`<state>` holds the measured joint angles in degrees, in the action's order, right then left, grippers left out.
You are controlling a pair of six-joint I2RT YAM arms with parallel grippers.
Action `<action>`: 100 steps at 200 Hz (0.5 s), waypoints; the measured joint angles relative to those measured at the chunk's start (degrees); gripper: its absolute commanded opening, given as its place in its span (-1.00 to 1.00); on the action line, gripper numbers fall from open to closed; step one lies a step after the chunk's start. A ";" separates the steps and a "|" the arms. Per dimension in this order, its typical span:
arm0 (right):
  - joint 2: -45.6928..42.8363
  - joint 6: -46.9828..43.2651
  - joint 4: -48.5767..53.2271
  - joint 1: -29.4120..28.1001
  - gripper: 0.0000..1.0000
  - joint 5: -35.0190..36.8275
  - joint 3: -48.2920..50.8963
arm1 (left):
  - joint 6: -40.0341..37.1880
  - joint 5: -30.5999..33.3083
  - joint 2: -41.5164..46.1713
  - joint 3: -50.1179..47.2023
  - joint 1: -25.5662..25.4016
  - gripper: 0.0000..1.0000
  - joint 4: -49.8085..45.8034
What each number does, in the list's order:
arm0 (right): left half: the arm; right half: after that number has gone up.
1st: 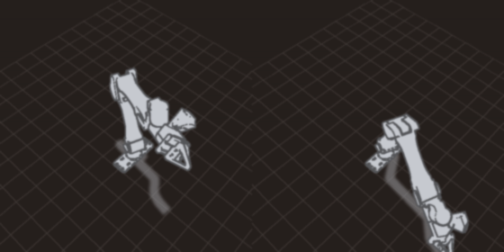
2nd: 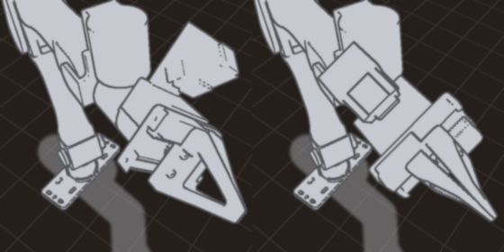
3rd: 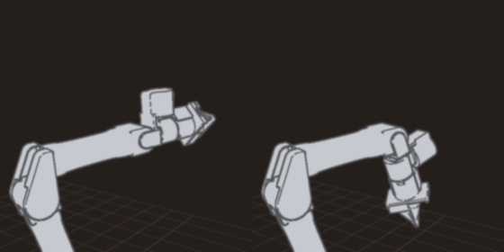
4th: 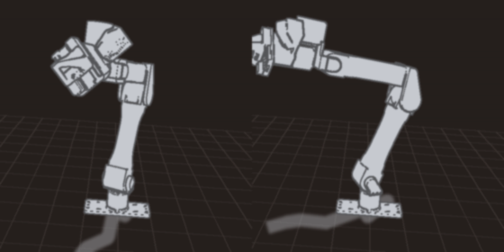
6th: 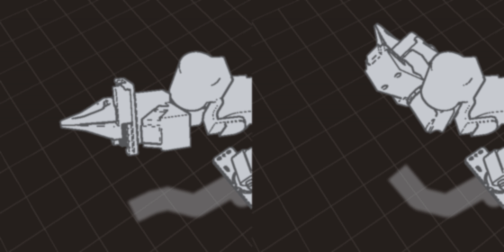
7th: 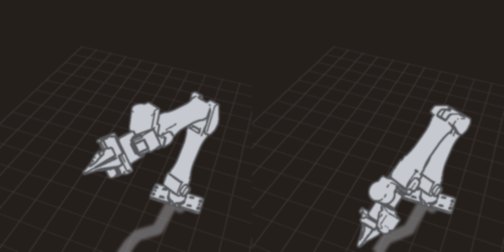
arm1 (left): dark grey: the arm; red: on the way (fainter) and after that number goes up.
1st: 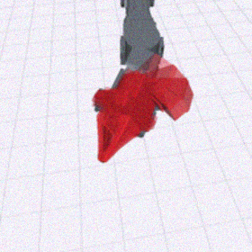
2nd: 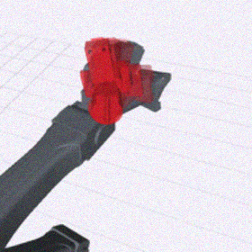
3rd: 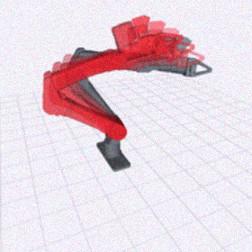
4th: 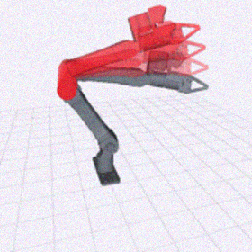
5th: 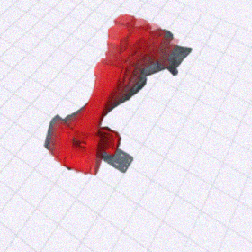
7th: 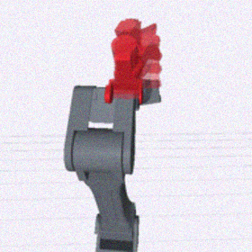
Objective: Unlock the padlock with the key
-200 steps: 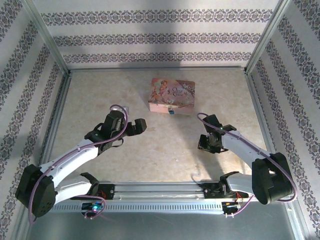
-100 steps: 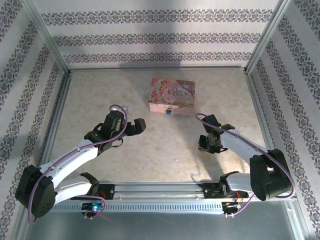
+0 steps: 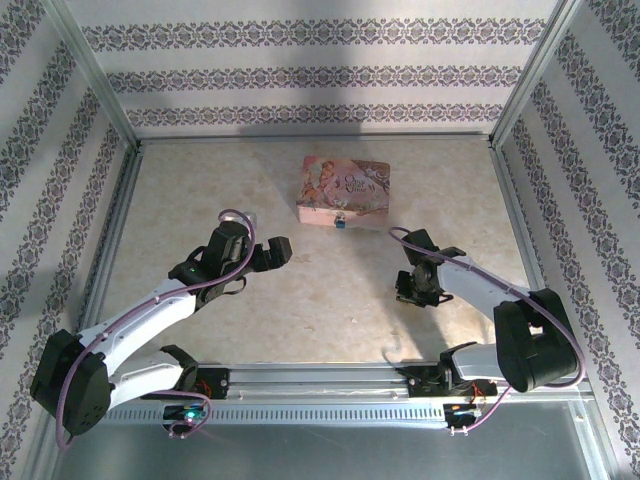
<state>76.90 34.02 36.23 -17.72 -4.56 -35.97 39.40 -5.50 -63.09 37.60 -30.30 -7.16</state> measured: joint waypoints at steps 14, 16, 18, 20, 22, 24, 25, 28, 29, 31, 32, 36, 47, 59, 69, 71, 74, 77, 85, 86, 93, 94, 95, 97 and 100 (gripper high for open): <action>0.20 -0.15 -0.07 -0.02 -0.62 -0.04 -0.04 | 0.00 0.02 0.00 0.00 0.00 0.99 0.00; 0.20 -0.17 -0.07 0.00 -0.63 -0.09 -0.04 | 0.00 0.02 0.00 0.02 0.00 0.99 0.00; 0.20 -0.17 -0.07 0.00 -0.63 -0.11 -0.04 | 0.02 0.00 0.02 0.02 0.00 0.99 0.00; 0.20 -0.20 -0.07 -0.02 -0.63 -0.13 -0.04 | 0.00 0.00 0.04 0.02 0.00 0.99 -0.02; 0.20 -0.17 -0.07 0.00 -0.63 -0.20 -0.04 | 0.00 0.02 0.04 0.02 0.00 0.99 -0.02; 0.20 -0.20 -0.09 0.00 -0.63 -0.24 -0.04 | 0.00 0.02 0.07 0.00 0.00 0.99 -0.02; 0.20 -0.20 -0.09 0.00 -0.63 -0.24 -0.04 | 0.00 0.00 0.07 0.02 0.00 0.99 -0.04; 0.20 -0.22 -0.09 0.00 -0.64 -0.26 -0.04 | 0.00 0.02 0.11 0.00 0.00 0.99 -0.07; 0.20 -0.22 -0.11 0.00 -0.64 -0.26 -0.04 | 0.00 0.02 0.11 0.02 0.00 0.99 -0.07; 0.20 -0.26 -0.11 0.00 -0.65 -0.26 -0.04 | 0.00 0.02 0.11 0.00 0.00 0.99 -0.09; 0.20 -0.31 -0.09 0.00 -0.65 -0.26 -0.04 | 0.00 0.02 0.13 0.02 0.00 0.99 -0.11; 0.20 -0.35 -0.11 0.00 -0.66 -0.28 -0.04 | 0.00 0.02 0.17 0.02 0.00 0.99 -0.13; 0.20 -0.55 -0.09 -0.02 -0.70 -0.37 -0.09 | 0.00 0.04 0.37 0.02 0.00 0.99 -0.22; 0.20 -0.87 -0.04 -0.02 -0.75 -0.39 -0.20 | 0.00 0.17 0.63 0.02 0.00 0.99 -0.31; 0.20 -0.98 -0.02 -0.02 -0.78 -0.42 -0.28 | 0.00 0.24 0.94 0.00 0.00 0.99 -0.50; 0.20 -1.03 -0.02 -0.02 -0.79 -0.44 -0.31 | 0.00 0.24 1.01 0.00 0.00 0.99 -0.57; 0.20 -1.01 -0.04 -0.04 -0.80 -0.44 -0.31 | 0.00 0.24 1.11 0.00 0.00 0.99 -0.61; 0.20 -1.03 -0.04 -0.04 -0.82 -0.44 -0.31 | 0.00 0.24 1.20 0.00 0.00 0.99 -0.66; 0.20 -1.07 -0.04 -0.04 -0.86 -0.46 -0.31 | 0.00 0.31 1.53 0.00 0.00 0.99 -0.92; 0.17 -1.07 -0.04 -0.04 -0.87 -0.44 -0.31 | -0.02 0.33 1.57 0.00 0.00 0.99 -0.96; 0.15 -1.05 -0.07 -0.04 -0.89 -0.46 -0.33 | -0.02 0.52 1.88 0.00 0.00 0.99 -1.20; 0.15 -1.01 -0.07 -0.04 -0.90 -0.48 -0.33 | -0.02 0.59 1.95 0.00 0.00 0.99 -1.27; 0.15 -0.98 -0.07 -0.04 -0.90 -0.48 -0.33 | -0.02 0.61 1.97 0.00 0.00 0.99 -1.27; 0.13 -1.03 -0.04 -0.04 -0.91 -0.50 -0.33 | -0.02 0.68 2.05 0.00 0.00 0.99 -1.33; 0.09 -1.01 -0.09 -0.04 -0.93 -0.55 -0.33 | -0.02 0.76 2.19 0.00 0.00 0.99 -1.44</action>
<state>76.99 33.01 36.14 -17.76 -5.10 -36.29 39.38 -4.73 -60.90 37.60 -30.30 -8.60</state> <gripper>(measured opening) 0.060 0.993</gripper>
